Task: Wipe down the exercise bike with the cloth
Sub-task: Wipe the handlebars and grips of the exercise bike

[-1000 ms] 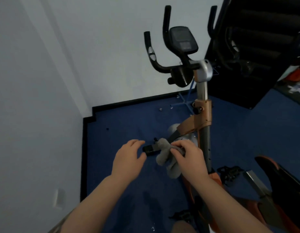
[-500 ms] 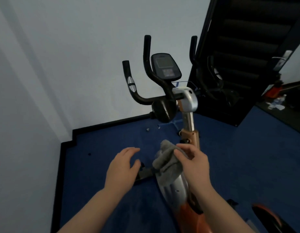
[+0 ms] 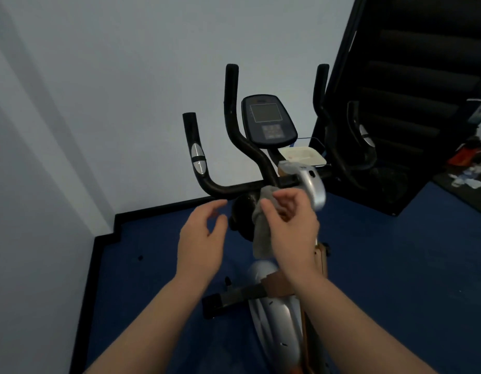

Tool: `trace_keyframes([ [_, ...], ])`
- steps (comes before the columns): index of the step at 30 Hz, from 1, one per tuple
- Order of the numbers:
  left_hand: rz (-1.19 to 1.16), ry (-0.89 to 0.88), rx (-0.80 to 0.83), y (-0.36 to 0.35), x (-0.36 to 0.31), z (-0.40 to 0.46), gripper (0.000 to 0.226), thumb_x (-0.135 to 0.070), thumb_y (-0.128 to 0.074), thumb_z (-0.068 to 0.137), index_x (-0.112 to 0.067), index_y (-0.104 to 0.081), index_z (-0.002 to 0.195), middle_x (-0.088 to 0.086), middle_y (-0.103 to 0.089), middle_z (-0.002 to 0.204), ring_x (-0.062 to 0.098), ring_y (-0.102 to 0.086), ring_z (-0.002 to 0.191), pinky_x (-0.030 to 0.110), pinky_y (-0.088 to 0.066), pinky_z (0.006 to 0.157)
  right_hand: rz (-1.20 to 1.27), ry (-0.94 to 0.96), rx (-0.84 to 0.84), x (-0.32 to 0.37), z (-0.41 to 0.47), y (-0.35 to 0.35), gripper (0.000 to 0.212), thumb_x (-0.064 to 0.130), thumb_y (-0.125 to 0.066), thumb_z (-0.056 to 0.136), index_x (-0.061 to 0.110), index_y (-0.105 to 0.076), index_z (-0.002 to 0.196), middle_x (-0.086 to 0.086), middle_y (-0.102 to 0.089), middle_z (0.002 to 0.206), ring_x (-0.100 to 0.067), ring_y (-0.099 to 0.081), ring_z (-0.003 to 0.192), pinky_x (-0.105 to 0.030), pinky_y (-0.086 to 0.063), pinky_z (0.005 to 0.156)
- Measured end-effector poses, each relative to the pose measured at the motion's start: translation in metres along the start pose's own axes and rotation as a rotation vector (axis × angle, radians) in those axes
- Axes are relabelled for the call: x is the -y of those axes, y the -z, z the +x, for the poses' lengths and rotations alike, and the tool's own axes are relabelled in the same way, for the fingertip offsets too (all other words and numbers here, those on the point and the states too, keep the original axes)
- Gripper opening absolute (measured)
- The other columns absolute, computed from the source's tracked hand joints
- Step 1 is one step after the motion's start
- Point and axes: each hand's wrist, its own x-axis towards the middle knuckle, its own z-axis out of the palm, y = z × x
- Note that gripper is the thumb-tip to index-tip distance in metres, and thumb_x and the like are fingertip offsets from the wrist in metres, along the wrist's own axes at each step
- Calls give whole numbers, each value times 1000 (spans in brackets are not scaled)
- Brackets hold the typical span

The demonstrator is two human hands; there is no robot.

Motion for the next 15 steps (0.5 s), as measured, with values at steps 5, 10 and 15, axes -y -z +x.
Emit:
trace_keyframes([
  [5, -30, -55, 102, -14, 5, 19, 25, -19, -57, 95, -34, -63, 116, -21, -62, 112, -8, -55, 104, 4, -41, 83, -488, 329, 239, -38, -5, -10, 19, 24, -58, 94, 20, -66, 112, 7, -64, 118, -7, -56, 113, -35, -45, 97],
  [10, -86, -154, 147, -21, 23, 21, 30, -15, -59, 95, -22, -63, 124, -18, -61, 121, -6, -54, 114, 8, -41, 95, -823, 633, 150, -61, 6, -4, 30, 26, -50, 96, 18, -69, 118, 1, -63, 129, -20, -48, 128, -45, -32, 109],
  [15, -194, -160, 128, -34, 35, 23, 38, -12, -57, 96, -21, -58, 132, -16, -60, 126, 3, -55, 120, 17, -43, 100, -835, 668, 207, -68, 10, -4, 30, 26, -50, 98, 15, -67, 121, 0, -63, 128, -19, -47, 130, -47, -30, 113],
])
